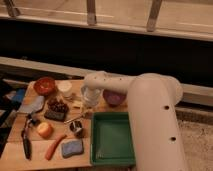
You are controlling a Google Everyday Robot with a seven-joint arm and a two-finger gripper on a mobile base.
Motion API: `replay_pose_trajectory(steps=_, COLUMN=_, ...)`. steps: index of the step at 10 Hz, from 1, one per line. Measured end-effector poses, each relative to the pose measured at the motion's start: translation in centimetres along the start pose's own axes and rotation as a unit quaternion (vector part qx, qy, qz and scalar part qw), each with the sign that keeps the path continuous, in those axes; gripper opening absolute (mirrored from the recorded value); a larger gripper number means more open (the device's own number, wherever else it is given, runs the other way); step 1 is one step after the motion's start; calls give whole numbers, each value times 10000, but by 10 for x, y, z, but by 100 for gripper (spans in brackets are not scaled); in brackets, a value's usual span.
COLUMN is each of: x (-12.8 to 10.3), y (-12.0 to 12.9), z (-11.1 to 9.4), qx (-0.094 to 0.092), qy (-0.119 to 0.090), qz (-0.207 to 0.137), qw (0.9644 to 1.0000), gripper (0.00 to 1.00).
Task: Place fork in purple bowl
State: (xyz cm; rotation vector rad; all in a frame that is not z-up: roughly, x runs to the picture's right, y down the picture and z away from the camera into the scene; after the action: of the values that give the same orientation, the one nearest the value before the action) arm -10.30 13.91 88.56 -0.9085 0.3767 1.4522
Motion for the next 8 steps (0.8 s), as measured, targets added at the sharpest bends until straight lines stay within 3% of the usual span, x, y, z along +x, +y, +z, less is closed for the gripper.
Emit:
replay_pose_trajectory(steps=3, x=-1, y=5, z=5, qx=-30, qy=36, qz=-36, qw=10000, gripper=5)
replay_pose_trajectory(steps=6, x=-1, y=3, z=4, qx=-40, qy=9, qz=-10, qw=10000, gripper=0)
replay_pose_trajectory(steps=8, x=-5, y=5, z=-12, qx=3, qy=-153, qz=-27, qw=9999, gripper=0)
